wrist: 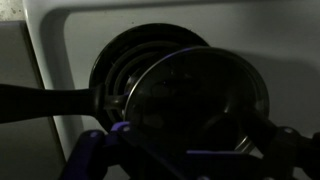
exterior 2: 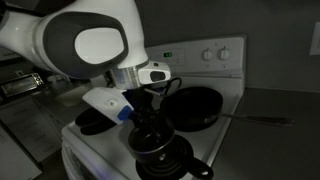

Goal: Remove the lid from the pan that is on the front right plate of the stove and place it on the stove

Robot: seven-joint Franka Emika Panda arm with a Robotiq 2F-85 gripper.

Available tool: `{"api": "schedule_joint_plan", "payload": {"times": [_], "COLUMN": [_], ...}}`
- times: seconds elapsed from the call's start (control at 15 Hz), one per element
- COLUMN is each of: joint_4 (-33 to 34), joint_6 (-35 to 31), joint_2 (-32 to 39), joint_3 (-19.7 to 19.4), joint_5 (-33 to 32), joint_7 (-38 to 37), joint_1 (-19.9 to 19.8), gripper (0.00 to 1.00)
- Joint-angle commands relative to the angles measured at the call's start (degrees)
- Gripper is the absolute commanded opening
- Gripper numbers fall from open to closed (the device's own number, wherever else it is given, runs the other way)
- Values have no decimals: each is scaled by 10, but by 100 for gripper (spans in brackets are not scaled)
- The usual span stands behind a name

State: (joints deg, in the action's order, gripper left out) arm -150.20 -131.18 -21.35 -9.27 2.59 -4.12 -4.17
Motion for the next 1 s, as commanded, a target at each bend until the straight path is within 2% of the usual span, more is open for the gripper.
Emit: {"api": "schedule_joint_plan", "payload": {"times": [0.0,0.67,0.73,0.93], "joint_4": [34,83,87,95], "joint_6": [7,39,47,72], "joint_2": [38,80,80,76], "joint_3": [8,11,11,13], "joint_5": [7,18,22,28], "joint_7": [22,38,38,29], "joint_1": [-6,-3,-3,-4], "gripper": [100,100,78,59]}}
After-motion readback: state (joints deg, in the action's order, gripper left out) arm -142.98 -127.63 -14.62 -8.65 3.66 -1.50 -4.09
